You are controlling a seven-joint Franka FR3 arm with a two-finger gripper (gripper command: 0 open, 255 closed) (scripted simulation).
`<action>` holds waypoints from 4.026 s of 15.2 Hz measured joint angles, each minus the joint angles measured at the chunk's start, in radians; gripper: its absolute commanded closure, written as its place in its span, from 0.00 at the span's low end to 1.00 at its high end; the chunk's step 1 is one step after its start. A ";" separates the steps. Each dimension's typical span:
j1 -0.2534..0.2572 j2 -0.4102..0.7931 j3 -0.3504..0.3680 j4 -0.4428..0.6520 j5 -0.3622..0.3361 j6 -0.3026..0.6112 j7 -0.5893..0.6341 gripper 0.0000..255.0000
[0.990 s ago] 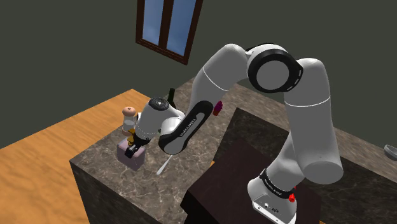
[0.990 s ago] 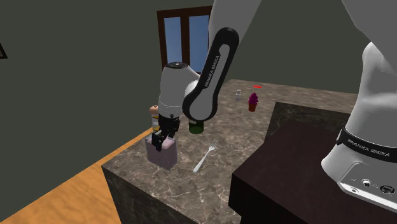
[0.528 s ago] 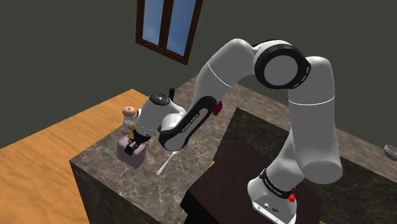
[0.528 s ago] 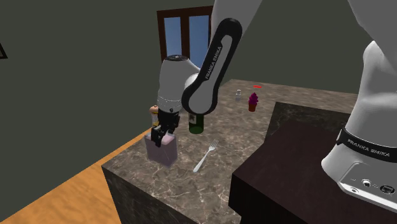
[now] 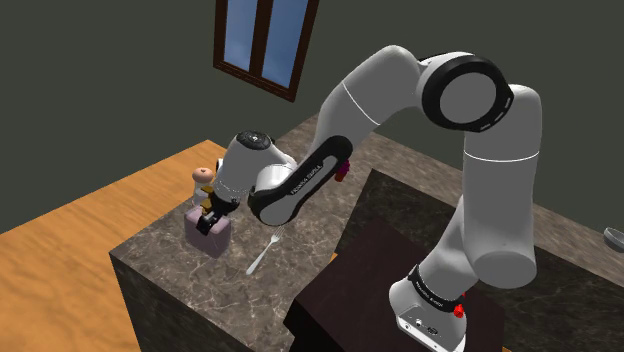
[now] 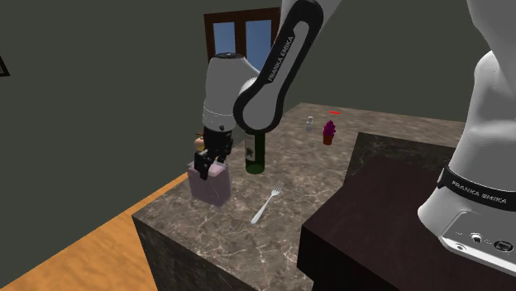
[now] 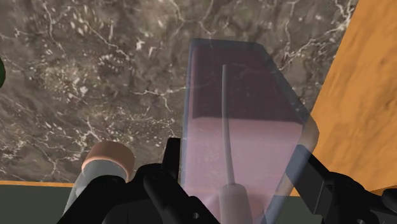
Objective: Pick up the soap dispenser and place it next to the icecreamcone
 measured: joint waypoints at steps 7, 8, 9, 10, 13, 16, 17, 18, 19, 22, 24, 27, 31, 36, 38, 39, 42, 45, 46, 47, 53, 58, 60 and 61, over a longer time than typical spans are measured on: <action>-0.036 -0.081 0.044 -0.016 0.036 -0.067 -0.035 1.00; -0.040 -0.090 0.050 -0.016 0.042 -0.076 -0.040 1.00; -0.046 -0.106 0.056 -0.026 0.048 -0.083 -0.045 1.00; -0.048 -0.121 0.063 -0.027 0.055 -0.096 -0.049 1.00; -0.062 -0.150 0.081 -0.023 0.076 -0.130 -0.069 1.00; -0.074 -0.185 0.097 -0.026 0.097 -0.161 -0.085 1.00; -0.078 -0.198 0.102 -0.028 0.105 -0.172 -0.091 1.00; -0.083 -0.210 0.108 -0.027 0.113 -0.185 -0.099 1.00; -0.084 -0.217 0.111 -0.024 0.119 -0.194 -0.102 1.00; -0.094 -0.247 0.123 -0.022 0.140 -0.226 -0.120 1.00; -0.098 -0.266 0.131 -0.014 0.154 -0.251 -0.131 1.00; -0.106 -0.297 0.140 -0.013 0.175 -0.282 -0.148 1.00; -0.112 -0.331 0.150 0.003 0.199 -0.331 -0.166 1.00; -0.118 -0.374 0.158 0.022 0.228 -0.390 -0.188 1.00; -0.119 -0.390 0.161 0.029 0.237 -0.412 -0.196 1.00; -0.120 -0.399 0.162 0.036 0.243 -0.427 -0.200 1.00; -0.122 -0.415 0.164 0.057 0.255 -0.464 -0.211 1.00; -0.123 -0.434 0.166 0.073 0.265 -0.497 -0.218 1.00; -0.130 -0.443 0.162 0.068 0.274 -0.499 -0.234 1.00; -0.139 -0.450 0.157 0.062 0.283 -0.500 -0.254 1.00; -0.216 -0.507 0.099 -0.002 0.356 -0.487 -0.431 1.00; -0.278 -0.531 0.039 -0.034 0.411 -0.481 -0.588 1.00; -0.302 -0.526 0.015 -0.023 0.427 -0.488 -0.648 1.00; -0.312 -0.526 0.005 -0.022 0.435 -0.490 -0.673 1.00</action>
